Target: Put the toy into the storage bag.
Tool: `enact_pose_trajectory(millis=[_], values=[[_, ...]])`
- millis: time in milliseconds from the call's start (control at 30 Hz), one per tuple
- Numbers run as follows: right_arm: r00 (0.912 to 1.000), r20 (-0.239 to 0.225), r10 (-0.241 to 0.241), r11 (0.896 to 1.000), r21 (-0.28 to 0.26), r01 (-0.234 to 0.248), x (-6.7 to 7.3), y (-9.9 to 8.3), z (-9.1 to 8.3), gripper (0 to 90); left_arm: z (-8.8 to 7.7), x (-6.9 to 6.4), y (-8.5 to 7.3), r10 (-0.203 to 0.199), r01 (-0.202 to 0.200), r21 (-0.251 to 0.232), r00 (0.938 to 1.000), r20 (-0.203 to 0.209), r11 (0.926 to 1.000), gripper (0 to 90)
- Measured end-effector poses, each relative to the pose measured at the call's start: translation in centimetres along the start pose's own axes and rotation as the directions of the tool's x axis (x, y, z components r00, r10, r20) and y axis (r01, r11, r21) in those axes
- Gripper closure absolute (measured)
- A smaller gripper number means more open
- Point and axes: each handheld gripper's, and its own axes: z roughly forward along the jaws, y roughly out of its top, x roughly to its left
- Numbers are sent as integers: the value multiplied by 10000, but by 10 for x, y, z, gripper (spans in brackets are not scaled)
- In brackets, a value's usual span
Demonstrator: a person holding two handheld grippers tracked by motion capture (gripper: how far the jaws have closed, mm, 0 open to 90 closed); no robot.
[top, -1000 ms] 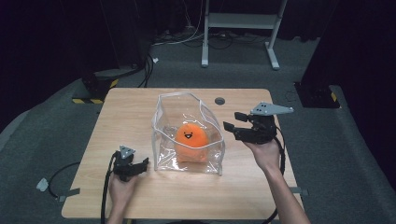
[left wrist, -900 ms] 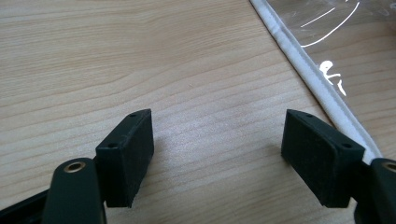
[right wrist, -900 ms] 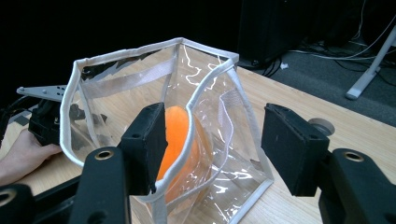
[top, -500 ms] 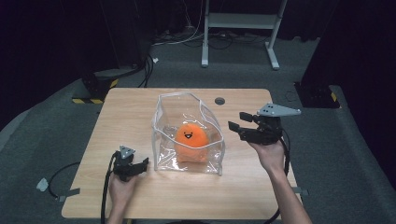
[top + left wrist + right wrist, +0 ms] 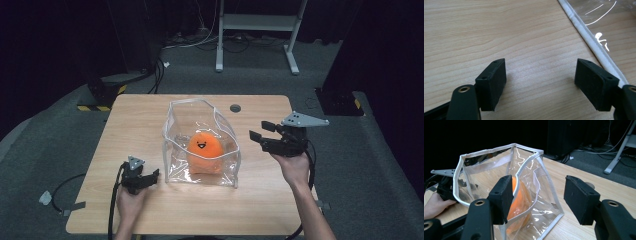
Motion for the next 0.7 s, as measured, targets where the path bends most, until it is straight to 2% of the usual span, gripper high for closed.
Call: enact_pose_trajectory(millis=[700], values=[[9996,192,188,9996,-208,-184,-6,-9,-13,399,0,0,0,6,-6,5,10000,2,10000,253]])
